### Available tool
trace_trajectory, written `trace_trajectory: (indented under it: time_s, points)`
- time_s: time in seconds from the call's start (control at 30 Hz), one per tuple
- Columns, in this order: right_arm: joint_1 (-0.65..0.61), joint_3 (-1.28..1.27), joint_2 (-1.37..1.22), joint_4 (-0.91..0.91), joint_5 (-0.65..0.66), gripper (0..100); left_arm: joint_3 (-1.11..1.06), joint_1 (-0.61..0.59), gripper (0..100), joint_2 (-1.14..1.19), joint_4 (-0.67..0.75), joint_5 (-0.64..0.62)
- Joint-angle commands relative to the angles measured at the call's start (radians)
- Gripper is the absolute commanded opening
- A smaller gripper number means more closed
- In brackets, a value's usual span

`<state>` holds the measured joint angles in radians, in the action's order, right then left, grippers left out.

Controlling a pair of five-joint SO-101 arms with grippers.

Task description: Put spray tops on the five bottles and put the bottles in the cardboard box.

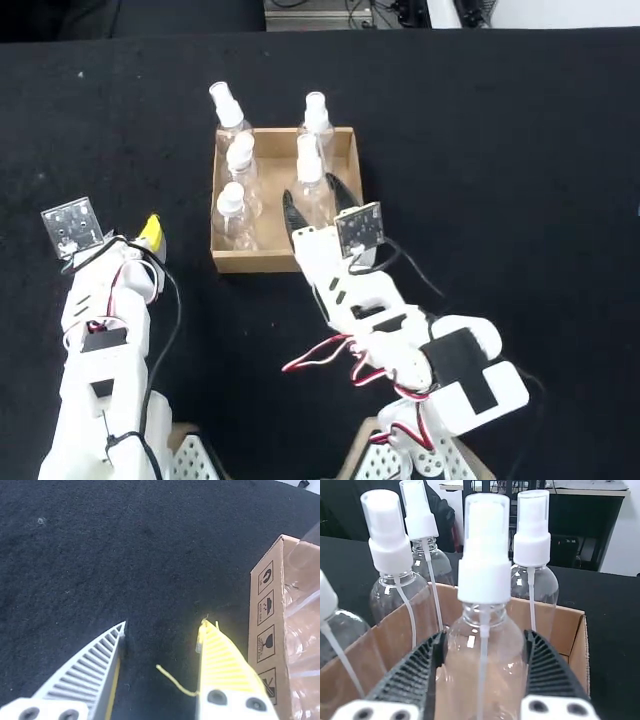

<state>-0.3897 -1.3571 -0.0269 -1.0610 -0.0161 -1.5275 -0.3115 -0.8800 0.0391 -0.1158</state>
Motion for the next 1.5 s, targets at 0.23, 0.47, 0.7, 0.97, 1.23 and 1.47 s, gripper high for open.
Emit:
trace_trajectory:
  time_s: [0.23,0.47,0.7,0.97,1.23,1.47]
  points:
    - [0.026,0.013,0.002,0.006,-0.008,16.9,0.008,0.010,21,0.002,0.023,0.005]
    - [0.021,0.013,0.002,0.038,-0.008,34.6,0.008,0.010,21,0.002,0.023,0.005]
    - [0.020,0.010,0.004,0.035,-0.008,35.0,0.008,0.010,21,0.002,0.023,0.005]
    - [0.020,0.007,0.012,0.035,-0.003,35.2,0.008,0.010,21,0.002,0.023,0.005]
    - [0.018,0.010,0.013,0.034,-0.002,35.5,0.008,0.010,21,0.002,0.023,0.005]
    - [0.018,0.012,0.013,0.034,0.000,35.5,0.008,0.010,21,0.002,0.023,0.005]
